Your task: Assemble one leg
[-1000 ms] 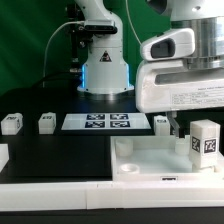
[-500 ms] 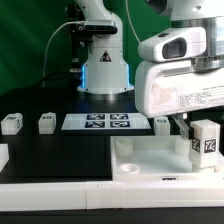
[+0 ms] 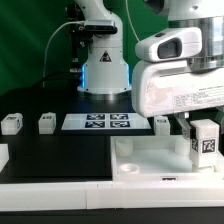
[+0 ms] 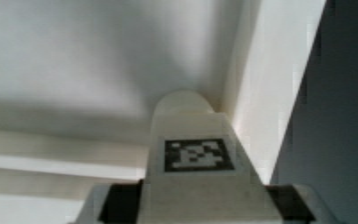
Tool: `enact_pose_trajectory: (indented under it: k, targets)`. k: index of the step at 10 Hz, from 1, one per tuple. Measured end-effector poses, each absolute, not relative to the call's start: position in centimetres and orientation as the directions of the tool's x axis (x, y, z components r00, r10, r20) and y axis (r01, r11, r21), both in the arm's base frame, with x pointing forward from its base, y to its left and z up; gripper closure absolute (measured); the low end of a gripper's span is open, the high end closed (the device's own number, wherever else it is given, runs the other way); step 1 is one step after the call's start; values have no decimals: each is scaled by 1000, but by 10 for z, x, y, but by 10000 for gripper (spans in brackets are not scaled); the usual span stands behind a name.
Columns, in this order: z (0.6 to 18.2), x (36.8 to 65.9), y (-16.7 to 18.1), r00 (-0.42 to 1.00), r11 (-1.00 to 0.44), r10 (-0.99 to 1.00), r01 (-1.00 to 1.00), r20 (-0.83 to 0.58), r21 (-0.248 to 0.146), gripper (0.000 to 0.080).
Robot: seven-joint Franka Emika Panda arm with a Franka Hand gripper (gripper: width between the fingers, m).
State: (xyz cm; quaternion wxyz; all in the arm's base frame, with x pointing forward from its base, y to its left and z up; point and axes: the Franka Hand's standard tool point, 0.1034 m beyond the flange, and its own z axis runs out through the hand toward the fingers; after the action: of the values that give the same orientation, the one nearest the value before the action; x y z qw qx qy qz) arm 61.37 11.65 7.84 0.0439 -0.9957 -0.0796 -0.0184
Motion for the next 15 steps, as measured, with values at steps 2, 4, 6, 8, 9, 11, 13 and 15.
enact_pose_trajectory:
  k: [2, 4, 6, 8, 9, 11, 13, 15]
  targets:
    - [78, 614, 116, 999, -995, -19, -16, 28, -97, 503]
    - [78, 613, 117, 972, -968, -234, -232, 10, -100, 503]
    - [78, 613, 118, 871, -866, -491, -491, -19, -99, 503]
    - [77, 612, 120, 757, -752, -652, -652, -43, -96, 503]
    - [77, 611, 121, 692, -686, -720, -722, -56, -94, 503]
    - [77, 611, 124, 514, -508, -853, -857, -89, -86, 503]
    - [77, 610, 128, 339, -333, -933, -940, -121, -72, 503]
    - [77, 610, 128, 385, -378, -916, -923, -118, -78, 307]
